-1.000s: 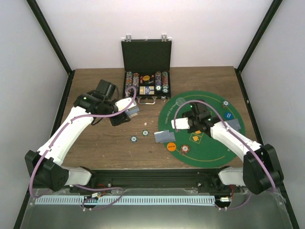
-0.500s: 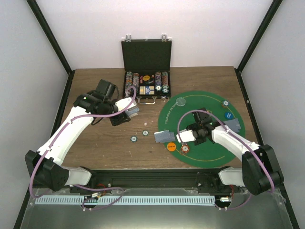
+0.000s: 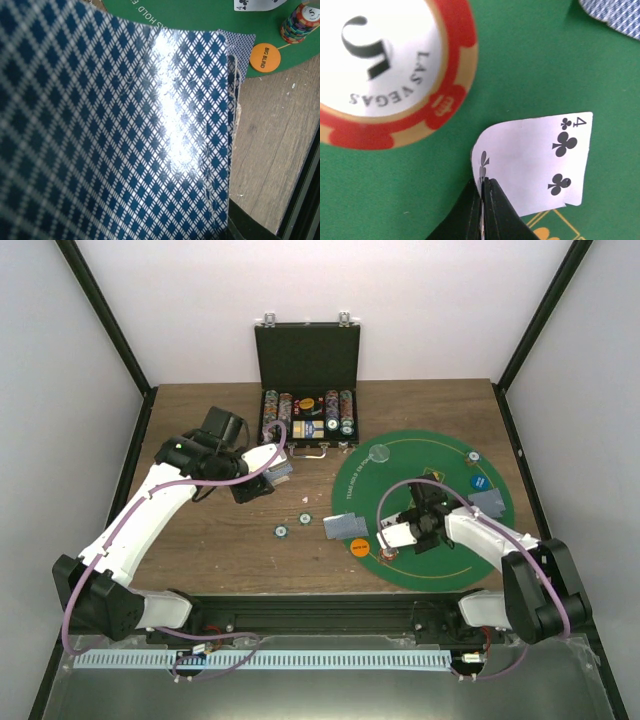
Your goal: Distribute texas hold em gaming equipment
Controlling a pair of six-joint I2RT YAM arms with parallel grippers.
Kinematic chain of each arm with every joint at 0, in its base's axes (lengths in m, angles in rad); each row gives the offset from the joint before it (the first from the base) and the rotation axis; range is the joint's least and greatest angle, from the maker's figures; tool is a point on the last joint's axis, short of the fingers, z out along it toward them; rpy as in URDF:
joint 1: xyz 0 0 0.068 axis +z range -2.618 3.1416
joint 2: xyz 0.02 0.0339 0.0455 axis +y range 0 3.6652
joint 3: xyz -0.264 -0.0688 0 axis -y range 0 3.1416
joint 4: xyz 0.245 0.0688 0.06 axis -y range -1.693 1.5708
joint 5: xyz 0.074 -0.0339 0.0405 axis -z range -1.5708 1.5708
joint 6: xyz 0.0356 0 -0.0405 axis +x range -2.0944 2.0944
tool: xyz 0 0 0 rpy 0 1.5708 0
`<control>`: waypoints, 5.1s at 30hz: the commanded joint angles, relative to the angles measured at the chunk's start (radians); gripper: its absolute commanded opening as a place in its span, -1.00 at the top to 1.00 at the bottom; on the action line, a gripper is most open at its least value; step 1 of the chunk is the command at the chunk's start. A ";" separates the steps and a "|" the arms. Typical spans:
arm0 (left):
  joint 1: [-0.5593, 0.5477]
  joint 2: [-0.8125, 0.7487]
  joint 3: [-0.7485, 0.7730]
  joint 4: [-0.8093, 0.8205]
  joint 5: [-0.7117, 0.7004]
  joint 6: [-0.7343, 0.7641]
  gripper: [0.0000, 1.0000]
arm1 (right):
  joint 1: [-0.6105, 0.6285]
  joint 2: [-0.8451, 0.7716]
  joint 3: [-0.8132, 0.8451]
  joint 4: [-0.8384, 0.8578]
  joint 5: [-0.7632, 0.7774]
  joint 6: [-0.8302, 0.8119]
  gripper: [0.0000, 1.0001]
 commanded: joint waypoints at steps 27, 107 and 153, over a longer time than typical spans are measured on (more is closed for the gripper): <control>0.004 0.018 0.017 0.011 0.007 0.005 0.22 | -0.111 -0.116 0.350 0.218 -0.050 0.716 -0.56; 0.004 0.039 0.035 0.001 0.005 0.003 0.19 | 0.148 0.256 0.218 -0.036 0.006 2.055 0.78; 0.004 0.033 0.028 -0.002 0.007 -0.003 0.19 | -0.041 0.312 0.270 -0.039 -0.045 1.916 0.99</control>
